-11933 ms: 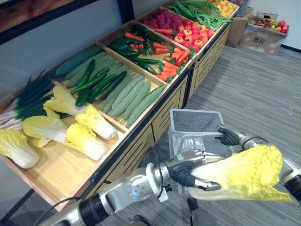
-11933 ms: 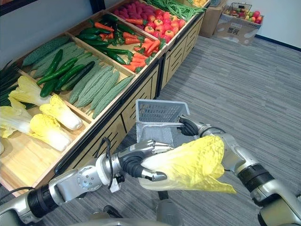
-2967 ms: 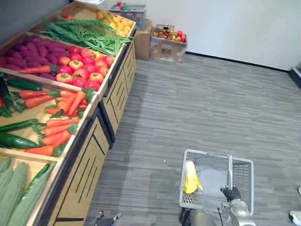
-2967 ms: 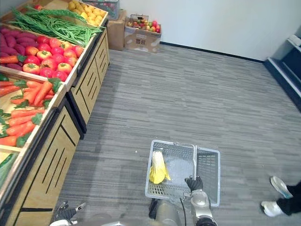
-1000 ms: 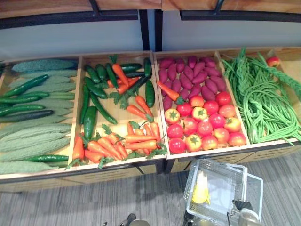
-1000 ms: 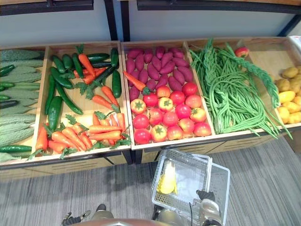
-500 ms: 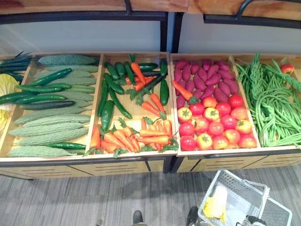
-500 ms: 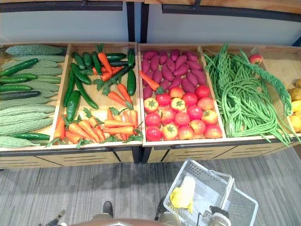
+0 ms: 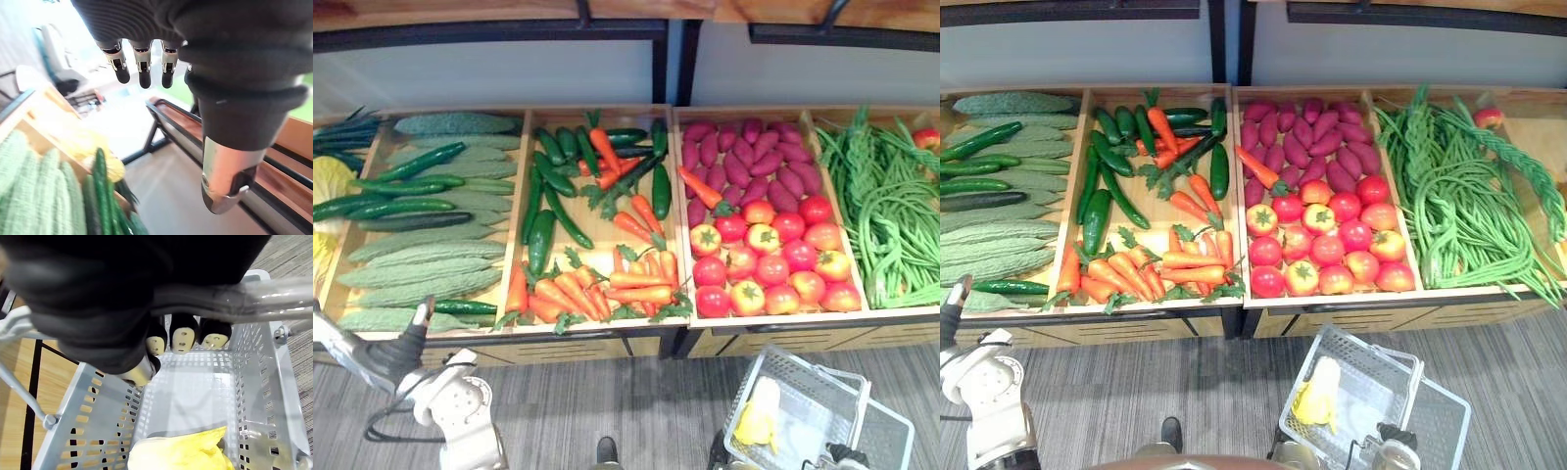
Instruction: Pick vegetable in the basket
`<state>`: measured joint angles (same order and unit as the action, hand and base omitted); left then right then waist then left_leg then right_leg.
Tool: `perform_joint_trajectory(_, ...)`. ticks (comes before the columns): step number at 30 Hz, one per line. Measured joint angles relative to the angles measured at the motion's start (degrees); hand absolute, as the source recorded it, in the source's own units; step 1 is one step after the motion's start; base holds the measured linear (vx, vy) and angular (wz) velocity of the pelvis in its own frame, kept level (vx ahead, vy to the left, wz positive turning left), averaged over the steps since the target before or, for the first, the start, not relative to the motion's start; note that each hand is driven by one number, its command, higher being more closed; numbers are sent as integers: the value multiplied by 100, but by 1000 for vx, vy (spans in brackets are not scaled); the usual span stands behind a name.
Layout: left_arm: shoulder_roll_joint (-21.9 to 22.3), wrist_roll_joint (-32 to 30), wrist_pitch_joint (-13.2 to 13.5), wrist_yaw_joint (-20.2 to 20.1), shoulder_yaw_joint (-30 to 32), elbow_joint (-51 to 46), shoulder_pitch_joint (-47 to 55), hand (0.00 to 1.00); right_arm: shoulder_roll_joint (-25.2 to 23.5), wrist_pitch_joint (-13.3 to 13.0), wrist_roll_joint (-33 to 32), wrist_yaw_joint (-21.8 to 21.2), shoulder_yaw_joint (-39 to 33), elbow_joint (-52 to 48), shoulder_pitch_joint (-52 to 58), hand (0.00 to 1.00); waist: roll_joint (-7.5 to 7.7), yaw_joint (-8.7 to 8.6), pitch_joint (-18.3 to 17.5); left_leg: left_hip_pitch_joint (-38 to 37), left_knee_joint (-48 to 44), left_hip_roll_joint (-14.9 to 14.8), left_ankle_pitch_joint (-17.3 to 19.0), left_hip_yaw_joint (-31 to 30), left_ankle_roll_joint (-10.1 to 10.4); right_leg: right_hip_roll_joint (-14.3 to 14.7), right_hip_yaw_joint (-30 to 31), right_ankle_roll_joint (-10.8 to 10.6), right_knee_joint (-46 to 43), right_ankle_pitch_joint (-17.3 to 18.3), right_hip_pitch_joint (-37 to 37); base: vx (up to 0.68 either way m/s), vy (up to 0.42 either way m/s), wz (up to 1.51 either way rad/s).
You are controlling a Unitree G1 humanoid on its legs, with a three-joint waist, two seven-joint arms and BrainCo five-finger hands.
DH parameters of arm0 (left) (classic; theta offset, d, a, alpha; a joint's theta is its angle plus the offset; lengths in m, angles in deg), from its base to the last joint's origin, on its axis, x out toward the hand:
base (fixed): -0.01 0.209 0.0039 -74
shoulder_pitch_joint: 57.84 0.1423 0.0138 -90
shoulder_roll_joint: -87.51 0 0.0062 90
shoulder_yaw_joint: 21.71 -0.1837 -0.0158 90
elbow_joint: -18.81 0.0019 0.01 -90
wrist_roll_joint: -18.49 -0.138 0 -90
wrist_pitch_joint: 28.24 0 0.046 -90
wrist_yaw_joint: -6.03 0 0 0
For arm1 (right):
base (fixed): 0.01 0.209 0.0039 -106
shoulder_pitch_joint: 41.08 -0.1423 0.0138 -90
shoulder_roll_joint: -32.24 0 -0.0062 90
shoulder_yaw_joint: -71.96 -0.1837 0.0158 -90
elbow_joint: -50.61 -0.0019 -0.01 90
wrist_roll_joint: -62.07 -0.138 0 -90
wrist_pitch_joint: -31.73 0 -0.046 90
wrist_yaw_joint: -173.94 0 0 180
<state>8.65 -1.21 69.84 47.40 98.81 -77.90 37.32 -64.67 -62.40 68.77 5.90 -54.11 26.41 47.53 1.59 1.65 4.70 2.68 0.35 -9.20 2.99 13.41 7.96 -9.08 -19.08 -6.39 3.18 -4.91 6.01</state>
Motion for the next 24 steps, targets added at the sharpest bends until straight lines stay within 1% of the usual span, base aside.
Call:
perform_joint_trajectory(1, -184, -189, 40, -61, -195, -47, 27, 0, 6, -13, 2, -5, 138, -80, 47, 100, -3, -12, -1, 10, -110, -10, 87, 84, -15, 2, 115, 0, -27, 0, 49, -51, -2, -36)
perform_joint_trajectory(2, -274, -203, 66, -118, -277, -90, 49, 0, 9, -15, 1, -5, 180, -99, 54, 100, -1, -19, 0, 12, -135, -13, 107, 126, -4, 4, 166, -3, -36, -2, 73, -61, -4, -42)
perform_joint_trajectory(4, -786, -427, 208, -406, -658, -152, 162, 0, 37, -26, 1, -12, 345, -224, 119, 100, 1, -48, -1, 5, -195, -14, 154, 269, -8, 8, 334, -34, -39, -24, 146, -41, -7, -32)
perform_joint_trajectory(5, -941, -441, 265, -476, -746, -127, 177, 0, 51, -23, 1, -13, 366, -240, 113, 100, 0, -55, -1, 5, -199, -12, 160, 316, -13, 10, 374, -25, -39, -49, 177, -32, -7, -28)
perform_joint_trajectory(7, -1474, -605, 433, -838, -863, 110, 172, 0, 137, -23, 7, -59, 556, -335, 98, 100, -5, -166, -2, 8, -198, 3, 163, 397, -17, 5, 463, -19, -27, -88, 234, -22, -5, -23)
perform_joint_trajectory(8, -1710, -632, 495, -991, -930, 283, 140, 0, 153, -22, 10, -85, 571, -396, 103, 100, -5, -180, -2, -6, -199, 4, 172, 462, -23, 10, 525, -14, -28, -99, 260, -14, -6, -26)
perform_joint_trajectory(9, -2019, -633, 537, -1141, -1076, 568, 78, 0, 202, -22, 15, -101, 633, -448, 103, 100, -10, -196, 2, -13, -199, 13, 181, 530, -31, 10, 597, -15, -19, -123, 294, -8, -4, -24)
perform_joint_trajectory(10, -2148, -634, 544, -1223, -1167, 716, 40, 0, 247, -22, 15, -110, 709, -449, 103, 100, -14, -221, 4, -12, -199, 22, 184, 547, -37, 4, 613, -13, -12, -134, 302, -9, -1, -32)
perform_joint_trajectory(11, -2508, -638, 559, -1494, -1449, 1122, -60, 0, 346, -22, 21, -133, 816, -463, 77, 100, -14, -252, 4, -27, -199, 43, 200, 654, -56, -2, 711, -15, -4, -164, 357, -6, 2, -21)
perform_joint_trajectory(12, -2560, -645, 565, -1543, -1497, 1180, -72, 0, 359, -22, 21, -133, 828, -467, 70, 100, -15, -262, 4, -26, -199, 47, 202, 667, -58, -5, 724, -17, -3, -172, 367, -7, 4, -23)
perform_joint_trajectory(14, -2931, -777, 575, -1850, -1857, 1527, -201, 0, 451, -23, 23, -141, 965, -467, 46, 100, -22, -312, 9, -15, -199, 74, 206, 721, -64, -14, 785, -7, 72, -235, 386, -7, 2, -16)
perform_joint_trajectory(16, -3164, -893, 595, -2052, -2207, 1772, -399, 0, 518, -22, 99, -142, 1000, -468, 18, 100, -41, -309, 21, -8, -200, 100, 215, 804, -73, -23, 882, -14, 106, -282, 440, -13, -2, -20)
perform_joint_trajectory(19, -3232, -1082, 643, -2267, -2487, 1991, -677, 0, 603, -22, 189, -141, 1017, -470, -11, 100, -109, -330, 68, 2, -200, 123, 215, 815, -73, -38, 926, -21, 106, -298, 473, -17, -4, -7)
perform_joint_trajectory(24, -3436, -1191, 708, -2423, -2960, 2186, -958, 0, 731, -22, 215, -133, 1190, -492, -73, 100, -181, -335, 156, 7, -200, 126, 219, 810, -69, -38, 936, -27, 108, -304, 490, -4, -2, -1)
